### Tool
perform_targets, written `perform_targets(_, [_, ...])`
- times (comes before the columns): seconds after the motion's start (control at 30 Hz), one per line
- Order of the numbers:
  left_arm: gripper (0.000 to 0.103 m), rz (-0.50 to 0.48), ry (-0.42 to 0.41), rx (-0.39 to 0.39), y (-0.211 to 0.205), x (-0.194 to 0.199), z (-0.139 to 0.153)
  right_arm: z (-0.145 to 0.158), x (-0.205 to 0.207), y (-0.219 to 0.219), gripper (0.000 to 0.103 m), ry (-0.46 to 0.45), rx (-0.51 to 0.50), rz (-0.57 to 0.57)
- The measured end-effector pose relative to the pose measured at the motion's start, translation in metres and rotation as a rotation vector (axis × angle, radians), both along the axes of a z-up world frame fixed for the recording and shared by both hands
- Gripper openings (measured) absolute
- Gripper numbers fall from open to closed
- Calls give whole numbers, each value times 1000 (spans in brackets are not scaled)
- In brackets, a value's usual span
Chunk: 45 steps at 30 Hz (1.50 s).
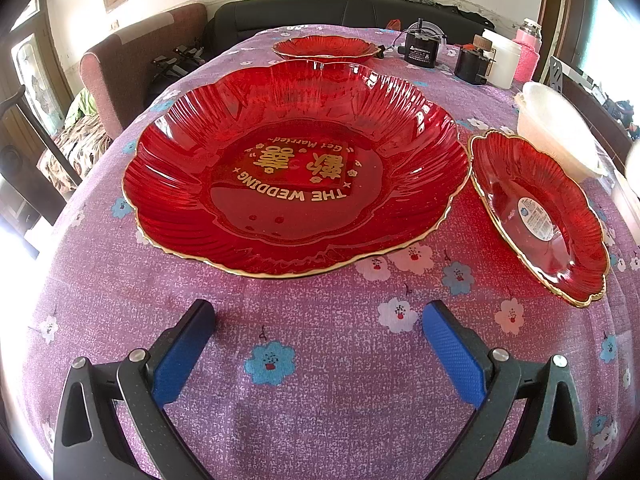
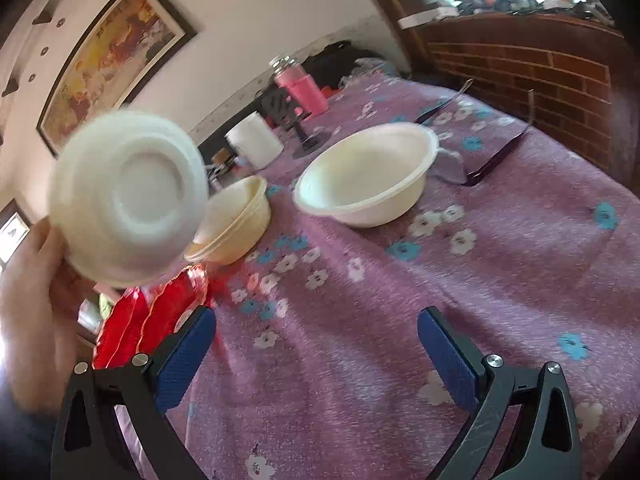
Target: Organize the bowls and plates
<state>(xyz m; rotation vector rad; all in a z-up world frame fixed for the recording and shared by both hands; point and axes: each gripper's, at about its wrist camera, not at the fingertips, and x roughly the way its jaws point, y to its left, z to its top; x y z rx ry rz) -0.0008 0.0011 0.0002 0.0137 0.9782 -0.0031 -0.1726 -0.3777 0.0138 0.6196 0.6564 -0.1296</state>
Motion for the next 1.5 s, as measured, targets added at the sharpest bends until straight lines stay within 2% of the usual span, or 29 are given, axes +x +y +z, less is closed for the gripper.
perform_targets(0.07, [103,0,0,0,0,0,0,-1,-6,-9,102,18,3,-91])
perform_targets(0.13, [103,0,0,0,0,0,0,-4,-13,-19,102,17,47,-155])
perform_targets(0.3, [103,0,0,0,0,0,0,-9,-25,-38,102,-6,131,-238])
perform_targets(0.9, [103,0,0,0,0,0,0,14,-68,-41,102,-208,75,-428])
perform_targets(0.93, [103,0,0,0,0,0,0,18,-69,-38,102,-177,51,-428])
perform_targets(1.03, [103,0,0,0,0,0,0,38,-81,-19,102,-198,3,-385])
perform_targets(1.1, [103,0,0,0,0,0,0,63,-87,6,102,-250,-88,-328])
perform_targets(1.17, [103,0,0,0,0,0,0,95,-89,46,102,-319,-230,-222])
perform_targets(1.27, [103,0,0,0,0,0,0,119,-77,95,102,-362,-321,-27])
perform_targets(1.33, [103,0,0,0,0,0,0,121,-57,124,102,-320,-316,107])
perform_targets(1.43, [103,0,0,1,0,0,0,104,-32,152,102,-267,-195,263])
perform_targets(1.5, [103,0,0,2,1,0,0,95,-16,168,102,-225,-152,331])
